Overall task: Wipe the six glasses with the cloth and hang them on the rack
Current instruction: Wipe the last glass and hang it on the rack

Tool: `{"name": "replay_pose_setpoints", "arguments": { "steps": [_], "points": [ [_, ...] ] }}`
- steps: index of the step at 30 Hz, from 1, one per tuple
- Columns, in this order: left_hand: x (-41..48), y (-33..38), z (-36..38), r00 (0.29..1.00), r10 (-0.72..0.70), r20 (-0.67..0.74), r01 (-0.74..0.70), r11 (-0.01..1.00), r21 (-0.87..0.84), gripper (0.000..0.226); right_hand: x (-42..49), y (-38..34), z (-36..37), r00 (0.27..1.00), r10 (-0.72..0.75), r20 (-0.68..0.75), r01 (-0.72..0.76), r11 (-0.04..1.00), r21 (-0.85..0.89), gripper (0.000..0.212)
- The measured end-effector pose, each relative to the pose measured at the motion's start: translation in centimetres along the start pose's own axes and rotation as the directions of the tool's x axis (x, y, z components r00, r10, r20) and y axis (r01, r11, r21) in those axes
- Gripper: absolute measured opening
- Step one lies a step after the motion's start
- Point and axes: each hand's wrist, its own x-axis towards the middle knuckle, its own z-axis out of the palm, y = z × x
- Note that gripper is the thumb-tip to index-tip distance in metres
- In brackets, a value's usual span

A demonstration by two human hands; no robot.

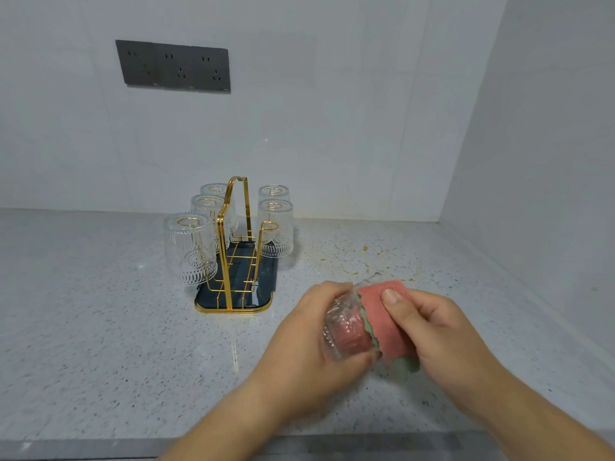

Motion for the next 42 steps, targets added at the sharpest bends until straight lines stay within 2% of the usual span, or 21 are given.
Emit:
{"name": "replay_pose_setpoints", "arguments": {
  "steps": [2, 3, 5, 7, 8, 10, 11, 12, 14, 16, 17, 18, 20, 23, 27, 30, 32, 34, 37, 40, 42],
  "points": [
    [-0.1, -0.9, 0.3, 0.968, 0.250, -0.032, -0.225, 0.915, 0.335, 0.069, 0.2, 0.1, 0.3, 1.000, 0.004, -0.017, -0.004, 1.000, 0.010, 0.040],
    [-0.1, -1.0, 0.4, 0.965, 0.260, -0.027, -0.234, 0.904, 0.359, 0.072, 0.3, 0.0, 0.4, 1.000, 0.002, -0.030, -0.001, 1.000, 0.021, 0.039],
    [-0.1, -0.6, 0.4, 0.992, 0.124, -0.040, -0.115, 0.978, 0.176, 0.074, 0.4, 0.1, 0.4, 0.999, 0.000, -0.045, 0.001, 1.000, 0.013, 0.040],
    [-0.2, 0.2, 0.2, 0.987, -0.155, 0.051, 0.161, 0.977, -0.142, 0.067, 0.3, 0.2, 0.6, 0.999, -0.008, -0.044, 0.008, 1.000, -0.009, 0.042],
    [-0.1, 0.5, 0.0, 0.948, -0.289, 0.134, 0.316, 0.904, -0.287, 0.063, 0.2, 0.3, 0.6, 0.999, -0.010, -0.047, 0.010, 1.000, -0.008, 0.041],
    [0.2, 0.8, -0.6, 0.830, -0.462, 0.312, 0.557, 0.661, -0.503, 0.062, -0.1, 0.5, 0.5, 0.999, -0.008, -0.043, 0.009, 1.000, 0.021, 0.037],
    [0.2, 0.9, -0.9, 0.789, -0.485, 0.377, 0.612, 0.564, -0.555, 0.063, -0.2, 0.5, 0.5, 0.999, -0.007, -0.036, 0.008, 1.000, 0.029, 0.036],
    [0.3, 0.9, -1.2, 0.778, -0.485, 0.399, 0.624, 0.526, -0.577, 0.062, -0.2, 0.5, 0.3, 1.000, -0.008, -0.022, 0.009, 0.999, 0.037, 0.036],
    [0.2, 0.9, -1.4, 0.832, -0.433, 0.346, 0.553, 0.611, -0.566, 0.049, -0.1, 0.2, 0.2, 1.000, 0.002, 0.008, -0.003, 0.999, 0.037, 0.038],
    [-0.1, 0.9, -1.2, 0.929, -0.299, 0.216, 0.363, 0.848, -0.387, 0.045, 0.1, 0.0, 0.2, 1.000, 0.024, 0.017, -0.024, 1.000, -0.014, 0.043],
    [-0.2, 0.7, -1.1, 0.969, -0.198, 0.148, 0.225, 0.953, -0.202, 0.049, 0.2, -0.1, 0.2, 0.999, 0.038, 0.013, -0.038, 0.999, -0.032, 0.046],
    [-0.4, 0.4, -0.9, 0.992, -0.084, 0.095, 0.083, 0.996, 0.013, 0.053, 0.2, -0.2, 0.3, 0.998, 0.061, 0.004, -0.061, 0.997, -0.037, 0.048],
    [-0.3, 0.3, -0.4, 0.993, 0.105, 0.053, -0.117, 0.935, 0.334, 0.060, 0.4, -0.4, 0.4, 0.997, 0.082, -0.001, -0.082, 0.996, -0.039, 0.045],
    [0.6, 0.5, 0.2, 0.995, 0.047, 0.085, -0.081, 0.882, 0.464, 0.077, 0.3, -0.8, 0.8, 0.997, 0.075, 0.000, -0.074, 0.990, -0.117, 0.046],
    [0.7, -0.2, 0.2, 0.965, -0.231, 0.121, 0.216, 0.968, 0.128, 0.064, 0.5, -0.9, 0.3, 0.985, -0.044, -0.164, 0.032, 0.997, -0.077, 0.049],
    [0.4, -0.5, -0.5, 0.915, -0.378, 0.137, 0.402, 0.867, -0.294, 0.062, 1.5, -0.2, -1.0, 0.962, -0.092, -0.259, 0.113, 0.991, 0.069, 0.054],
    [0.8, -0.2, -0.9, 0.906, -0.398, 0.144, 0.413, 0.754, -0.511, 0.066, 1.8, 0.5, -0.9, 0.969, -0.039, -0.245, 0.098, 0.967, 0.234, 0.051],
    [1.6, 0.1, -1.1, 0.908, -0.400, 0.125, 0.385, 0.680, -0.624, 0.066, 1.7, 0.9, -0.5, 0.972, 0.049, -0.230, 0.042, 0.926, 0.375, 0.046],
    [2.6, 0.4, -1.6, 0.915, -0.389, 0.103, 0.333, 0.588, -0.737, 0.054, 1.5, 1.3, -0.1, 0.972, -0.020, -0.235, 0.111, 0.918, 0.380, 0.062],
    [3.2, 0.8, -1.7, 0.911, -0.406, 0.075, 0.245, 0.386, -0.889, 0.050, 0.7, 2.3, 1.0, 0.966, -0.010, -0.258, 0.124, 0.893, 0.432, 0.063],
    [3.4, 1.2, -1.4, 0.911, -0.413, 0.019, 0.179, 0.351, -0.919, 0.056, -0.1, 2.8, 2.9, 0.989, 0.027, -0.143, 0.046, 0.874, 0.484, 0.063]
  ]
}}
